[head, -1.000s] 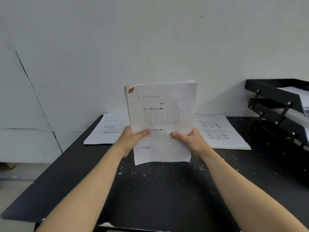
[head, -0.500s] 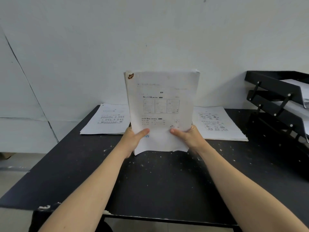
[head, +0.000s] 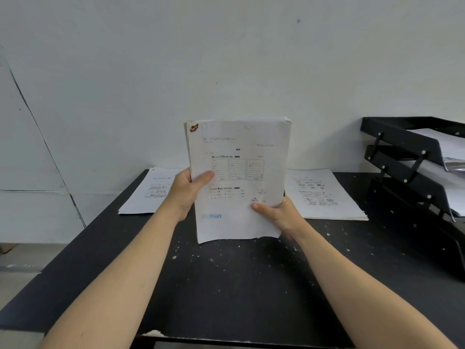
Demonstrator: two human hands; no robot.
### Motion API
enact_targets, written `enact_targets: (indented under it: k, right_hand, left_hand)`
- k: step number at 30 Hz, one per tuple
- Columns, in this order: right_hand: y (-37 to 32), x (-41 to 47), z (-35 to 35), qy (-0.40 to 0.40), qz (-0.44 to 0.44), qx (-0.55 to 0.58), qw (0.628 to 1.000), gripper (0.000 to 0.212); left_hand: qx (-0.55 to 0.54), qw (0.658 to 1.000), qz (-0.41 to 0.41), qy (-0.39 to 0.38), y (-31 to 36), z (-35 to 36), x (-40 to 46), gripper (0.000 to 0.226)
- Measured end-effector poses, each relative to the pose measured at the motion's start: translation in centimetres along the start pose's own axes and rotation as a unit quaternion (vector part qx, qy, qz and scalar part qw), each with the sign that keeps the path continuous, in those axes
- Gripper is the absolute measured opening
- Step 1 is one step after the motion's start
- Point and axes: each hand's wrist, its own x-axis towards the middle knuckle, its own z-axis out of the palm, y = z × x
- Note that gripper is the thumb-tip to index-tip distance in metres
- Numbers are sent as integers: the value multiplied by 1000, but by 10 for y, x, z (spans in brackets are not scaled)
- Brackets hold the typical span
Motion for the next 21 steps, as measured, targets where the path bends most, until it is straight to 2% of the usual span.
enact_targets:
  k: [2, 5, 7, 8, 9, 10, 12, 13, 14, 16, 19, 21]
  right_hand:
    - [-5, -3, 0, -5, 7, -21, 1000, 44]
    - [-16, -5, -10, -40, 42, -114, 992, 31]
    - [-34, -10, -25, -98, 78, -177, 976, 43]
    - [-42, -11, -34, -106, 92, -211, 967, 46]
    - [-48, -9, -43, -82, 101, -264, 956, 45]
    - [-54, -6, -54, -34, 108, -341, 933, 42]
    - [-60, -1, -68, 37, 145, -496, 856, 28]
    - [-61, -2, -68, 43, 172, -545, 820, 29]
    - [-60, -4, -66, 36, 206, -578, 789, 41]
    - [-57, -9, -57, 20, 254, -599, 759, 50]
    - [-44, -11, -49, -15, 283, -629, 724, 41]
    - [-46, -11, -49, -17, 301, -621, 723, 29]
  left_hand:
    - [-16, 1000, 16, 2, 10, 3, 4, 15]
    - [-17, 1000, 18, 13, 12, 6, 8, 16]
    - [-22, 999, 16, 18, 9, 6, 9, 16]
    - [-24, 999, 15, 20, 9, 6, 9, 16]
    - [-24, 999, 16, 21, 9, 6, 9, 16]
    - [-25, 999, 16, 22, 9, 7, 9, 16]
    - [-26, 999, 16, 25, 8, 7, 10, 16]
    - [-26, 999, 15, 25, 8, 8, 10, 16]
    - [-26, 999, 14, 25, 9, 8, 10, 16]
    - [-26, 999, 14, 26, 10, 9, 9, 16]
    - [-26, 999, 12, 22, 11, 9, 6, 17]
    - [-25, 999, 10, 20, 13, 9, 5, 17]
